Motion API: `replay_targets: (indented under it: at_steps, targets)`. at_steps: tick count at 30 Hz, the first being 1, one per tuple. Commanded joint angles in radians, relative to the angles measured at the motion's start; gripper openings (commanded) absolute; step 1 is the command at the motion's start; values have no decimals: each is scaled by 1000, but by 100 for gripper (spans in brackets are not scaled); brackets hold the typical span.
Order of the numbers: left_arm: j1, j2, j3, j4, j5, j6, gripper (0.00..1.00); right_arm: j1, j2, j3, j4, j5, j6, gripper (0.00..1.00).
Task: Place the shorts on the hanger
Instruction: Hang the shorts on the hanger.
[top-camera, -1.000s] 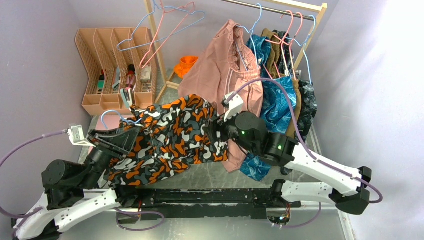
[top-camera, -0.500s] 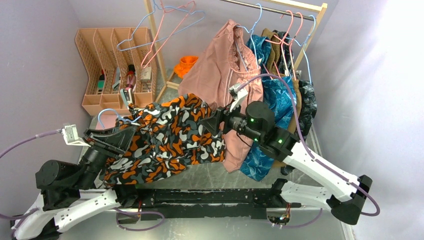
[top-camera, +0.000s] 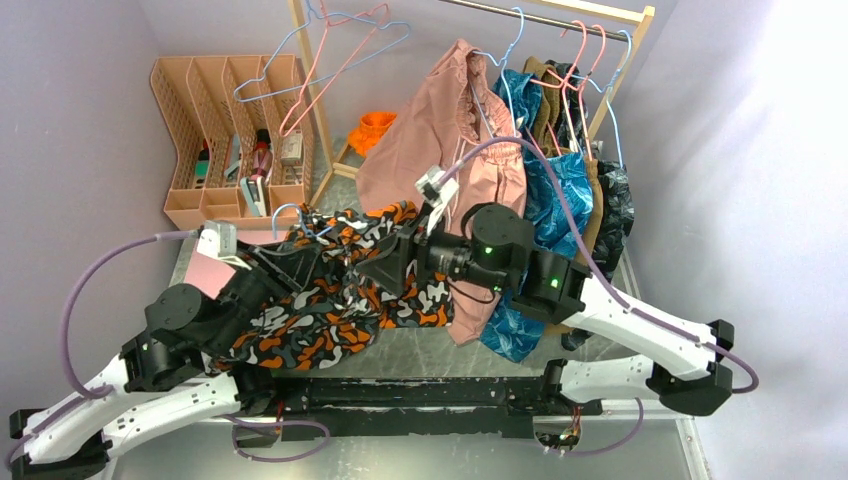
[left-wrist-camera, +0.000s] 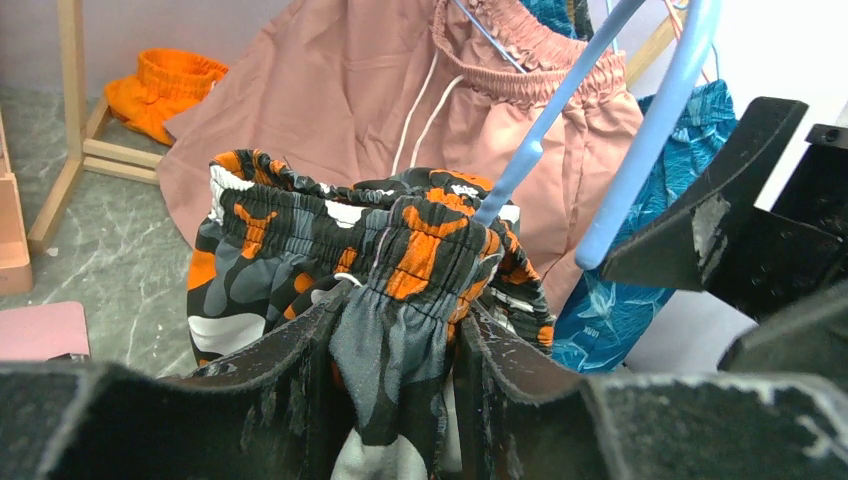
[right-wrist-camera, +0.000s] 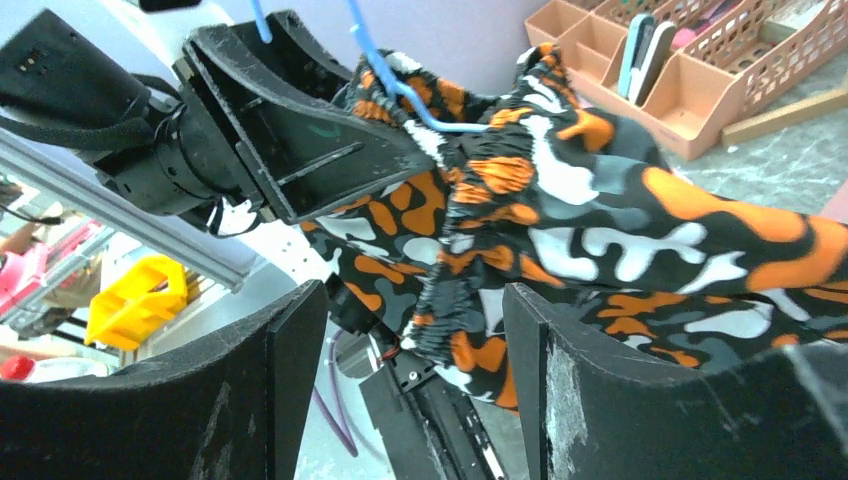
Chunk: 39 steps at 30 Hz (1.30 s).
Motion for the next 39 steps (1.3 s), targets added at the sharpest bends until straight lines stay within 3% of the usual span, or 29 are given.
replay_targets:
  at_steps: [1,17,20,28,35,39]
  targets:
    - [0,21,42,89,-23,18,7,66,41,63,-104,170,-8,68]
    - [0,28,40,58,-36,4,7,103,208,199,-208,275,12,55]
    - [0,33,44,46,-23,9,7,102,247,235,-245,318,11,44]
    - [0,81,98,-60,78,72,7,101,299,448,-410,537,-45,0]
    - [0,140,151,-86,237,202,7,101,486,795,-724,626,-100,0]
    - [0,179,195,-64,253,229,7,102,604,983,-844,574,-123,0]
